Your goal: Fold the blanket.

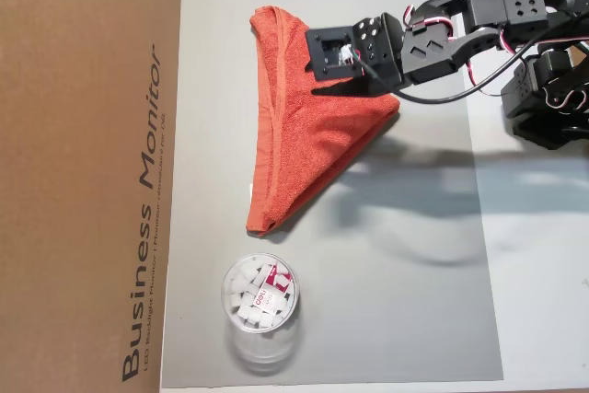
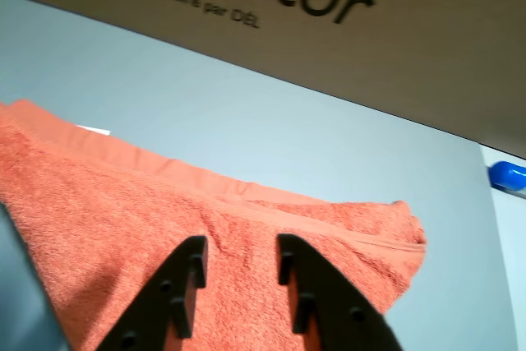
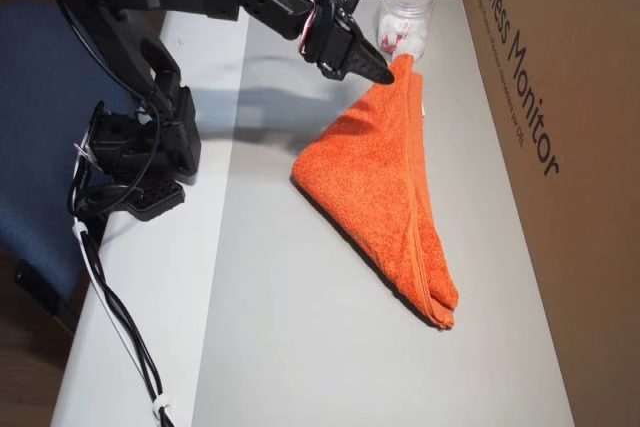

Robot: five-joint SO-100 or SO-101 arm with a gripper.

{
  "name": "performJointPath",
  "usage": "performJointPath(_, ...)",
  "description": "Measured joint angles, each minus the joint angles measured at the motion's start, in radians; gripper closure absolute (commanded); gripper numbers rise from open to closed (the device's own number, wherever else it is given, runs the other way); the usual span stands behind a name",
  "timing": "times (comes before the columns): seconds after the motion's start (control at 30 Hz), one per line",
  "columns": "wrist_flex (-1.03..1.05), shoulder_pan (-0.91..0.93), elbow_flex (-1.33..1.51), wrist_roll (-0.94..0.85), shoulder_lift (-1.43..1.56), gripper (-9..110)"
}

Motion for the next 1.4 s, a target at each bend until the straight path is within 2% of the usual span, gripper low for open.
performJointPath(0.2, 0.0, 0.08, 0.084, 0.011, 0.121, 97)
performJointPath(0.4, 0.0, 0.101, 0.144, 0.147, 0.232, 99)
performJointPath(0.57, 0.006, 0.115, 0.173, 0.19, 0.314, 102)
performJointPath(0.9, 0.252, 0.138, 0.175, 0.322, 0.459, 102)
performJointPath(1.4, 0.29, 0.138, 0.238, 0.337, 0.655, 102)
